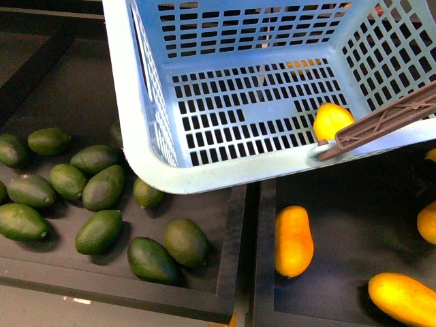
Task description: Pick lemon and mango into basket
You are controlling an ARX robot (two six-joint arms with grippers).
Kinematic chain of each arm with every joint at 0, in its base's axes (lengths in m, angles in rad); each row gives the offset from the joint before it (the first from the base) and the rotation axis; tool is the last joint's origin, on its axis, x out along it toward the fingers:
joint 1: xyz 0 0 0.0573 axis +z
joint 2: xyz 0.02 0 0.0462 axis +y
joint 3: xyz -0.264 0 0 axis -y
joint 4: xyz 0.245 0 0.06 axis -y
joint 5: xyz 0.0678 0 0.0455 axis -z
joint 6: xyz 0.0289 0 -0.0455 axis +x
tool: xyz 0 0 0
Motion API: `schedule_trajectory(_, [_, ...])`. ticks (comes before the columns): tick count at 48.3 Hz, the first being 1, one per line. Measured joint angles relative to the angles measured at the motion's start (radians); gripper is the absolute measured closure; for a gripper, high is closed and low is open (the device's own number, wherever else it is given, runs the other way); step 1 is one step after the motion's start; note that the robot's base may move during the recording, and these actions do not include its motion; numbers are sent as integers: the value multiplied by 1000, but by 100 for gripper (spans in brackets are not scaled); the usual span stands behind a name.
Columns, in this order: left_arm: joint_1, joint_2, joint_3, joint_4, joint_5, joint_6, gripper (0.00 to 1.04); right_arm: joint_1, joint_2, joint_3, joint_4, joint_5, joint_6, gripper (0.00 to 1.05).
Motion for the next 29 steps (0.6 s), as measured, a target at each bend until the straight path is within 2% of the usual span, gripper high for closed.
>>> schedule_trajectory(3, [0,0,0,0,0,0,79,3,7,9,-7,3,4,9])
schedule_trajectory(6, [0,0,0,0,0,0,79,5,11,15,-14,11,13,14])
schedule_trajectory(17, [0,0,0,0,1,0,79,-1,5,5,-11,20,23,42])
schedule_trajectory(29, [0,0,0,0,0,0,79,-65,-117,-130,34,-9,14,45])
